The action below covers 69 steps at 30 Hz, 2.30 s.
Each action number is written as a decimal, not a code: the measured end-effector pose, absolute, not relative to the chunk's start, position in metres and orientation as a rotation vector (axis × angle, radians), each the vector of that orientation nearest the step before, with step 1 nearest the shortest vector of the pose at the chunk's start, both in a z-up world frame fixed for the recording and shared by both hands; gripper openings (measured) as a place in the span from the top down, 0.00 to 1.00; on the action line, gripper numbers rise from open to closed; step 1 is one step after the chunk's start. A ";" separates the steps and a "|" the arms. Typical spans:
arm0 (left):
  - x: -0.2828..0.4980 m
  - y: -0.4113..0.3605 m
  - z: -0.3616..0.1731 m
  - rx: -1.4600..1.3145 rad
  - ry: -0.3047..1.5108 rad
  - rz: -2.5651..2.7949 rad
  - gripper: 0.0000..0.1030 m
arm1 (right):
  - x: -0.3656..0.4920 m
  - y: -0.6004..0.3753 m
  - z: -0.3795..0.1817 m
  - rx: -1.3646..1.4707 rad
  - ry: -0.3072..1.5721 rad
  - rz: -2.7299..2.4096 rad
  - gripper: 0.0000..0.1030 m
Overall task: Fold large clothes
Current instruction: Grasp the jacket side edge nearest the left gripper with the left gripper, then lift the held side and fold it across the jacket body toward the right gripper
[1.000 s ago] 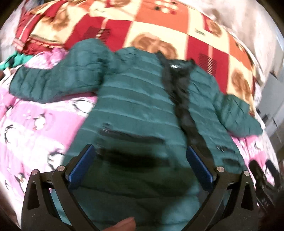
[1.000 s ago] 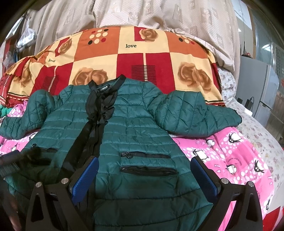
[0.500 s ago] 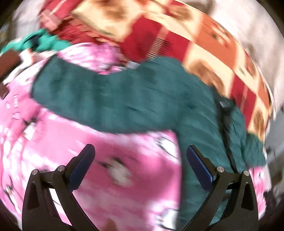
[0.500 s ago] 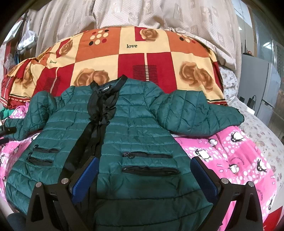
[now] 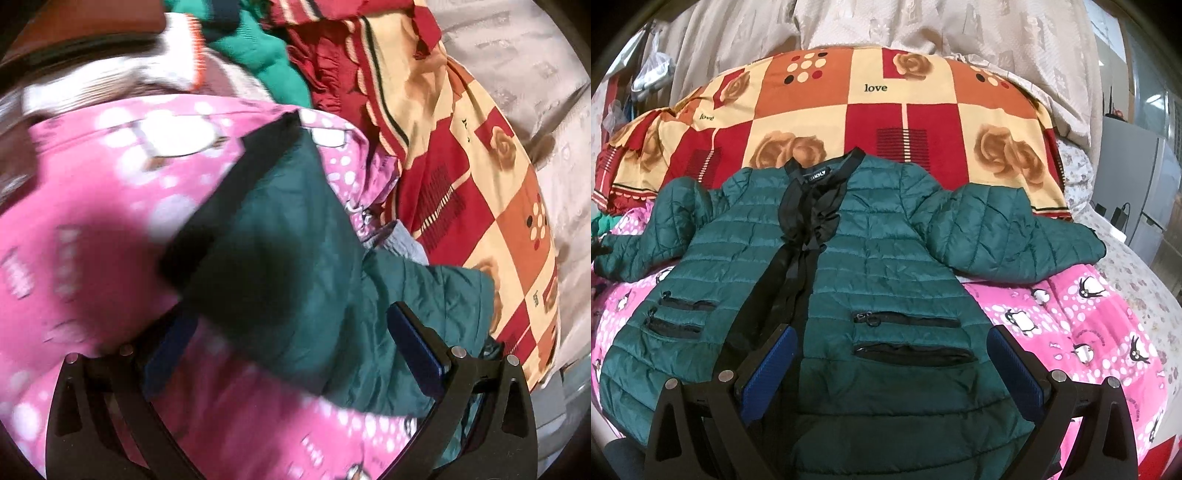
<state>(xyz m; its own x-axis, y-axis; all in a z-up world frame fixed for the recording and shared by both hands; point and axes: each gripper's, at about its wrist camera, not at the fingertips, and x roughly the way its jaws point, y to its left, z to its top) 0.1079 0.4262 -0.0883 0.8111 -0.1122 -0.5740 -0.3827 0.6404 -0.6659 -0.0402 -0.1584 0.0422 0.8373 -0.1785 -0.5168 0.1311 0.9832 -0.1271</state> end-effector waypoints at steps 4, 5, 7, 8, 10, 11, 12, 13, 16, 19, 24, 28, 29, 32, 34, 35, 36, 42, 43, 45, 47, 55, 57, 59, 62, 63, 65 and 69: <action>0.114 0.428 -0.089 -0.931 0.573 0.251 0.16 | -0.039 -0.159 0.041 -0.085 0.563 -0.167 0.01; 0.114 0.430 -0.090 -0.944 0.569 0.271 0.39 | -0.039 -0.159 0.041 -0.085 0.564 -0.167 0.01; 0.116 0.432 -0.091 -0.963 0.580 0.305 0.76 | -0.038 -0.160 0.041 -0.084 0.568 -0.168 0.01; 0.114 0.432 -0.091 -0.964 0.587 0.322 0.81 | -0.038 -0.160 0.040 -0.082 0.571 -0.169 0.01; 0.103 0.430 -0.082 -0.937 0.564 0.347 0.85 | -0.038 -0.162 0.040 -0.076 0.574 -0.170 0.01; 0.097 0.429 -0.072 -0.899 0.550 0.360 0.85 | -0.038 -0.163 0.040 -0.074 0.575 -0.171 0.01; 0.097 0.428 -0.065 -0.877 0.540 0.371 0.86 | -0.038 -0.163 0.040 -0.070 0.577 -0.171 0.01; 0.089 0.429 -0.054 -0.847 0.520 0.388 0.86 | -0.037 -0.164 0.040 -0.069 0.579 -0.172 0.01; 0.066 0.441 -0.022 -0.783 0.463 0.485 0.86 | -0.037 -0.165 0.039 -0.068 0.589 -0.165 0.01; 0.045 0.458 0.003 -0.763 0.423 0.520 0.86 | -0.036 -0.167 0.038 -0.056 0.604 -0.146 0.01; 0.053 0.440 0.030 -0.667 0.451 0.462 0.86 | -0.029 -0.177 0.031 -0.012 0.658 -0.137 0.01; 0.075 0.396 0.038 -0.622 0.503 0.309 0.86 | -0.033 -0.194 0.029 0.064 0.683 -0.159 0.01; 0.082 0.380 0.040 -0.605 0.517 0.261 0.86 | -0.037 -0.196 0.030 0.075 0.679 -0.167 0.01; 0.103 0.336 0.045 -0.570 0.552 0.139 0.86 | -0.048 -0.199 0.031 0.073 0.669 -0.186 0.01; 0.118 0.304 0.047 -0.554 0.577 0.045 0.86 | -0.056 -0.198 0.033 0.046 0.661 -0.196 0.01; 0.125 0.285 0.049 -0.531 0.583 0.010 0.86 | -0.059 -0.197 0.033 0.028 0.655 -0.205 0.01; 0.132 0.269 0.050 -0.514 0.589 -0.020 0.86 | -0.064 -0.198 0.034 0.013 0.649 -0.215 0.01; 0.173 0.188 0.046 -0.457 0.626 -0.129 0.86 | -0.078 -0.220 0.034 0.027 0.605 -0.297 0.01; 0.179 0.177 0.044 -0.449 0.631 -0.133 0.86 | -0.078 -0.225 0.033 0.046 0.607 -0.304 0.01; 0.188 0.152 0.040 -0.428 0.637 -0.140 0.86 | -0.077 -0.236 0.030 0.096 0.617 -0.317 0.01; 0.196 0.127 0.035 -0.397 0.633 -0.150 0.86 | -0.075 -0.240 0.029 0.115 0.625 -0.316 0.01; 0.227 0.032 0.017 -0.385 0.690 -0.340 0.86 | -0.078 -0.218 0.034 -0.003 0.567 -0.325 0.01; 0.232 0.004 0.014 -0.350 0.706 -0.382 0.86 | -0.076 -0.217 0.032 -0.010 0.580 -0.312 0.01; 0.237 -0.019 0.009 -0.336 0.723 -0.414 0.86 | -0.074 -0.218 0.031 0.000 0.590 -0.305 0.01; 0.243 -0.051 0.005 -0.312 0.728 -0.465 0.86 | -0.074 -0.223 0.030 0.028 0.595 -0.301 0.01; 0.244 -0.059 0.004 -0.304 0.729 -0.478 0.86 | -0.074 -0.225 0.030 0.037 0.595 -0.301 0.01; 0.247 -0.083 0.002 -0.275 0.737 -0.540 0.86 | -0.076 -0.228 0.029 0.053 0.595 -0.301 0.01; 0.248 -0.121 -0.003 -0.244 0.763 -0.691 0.86 | -0.077 -0.229 0.030 0.060 0.587 -0.306 0.01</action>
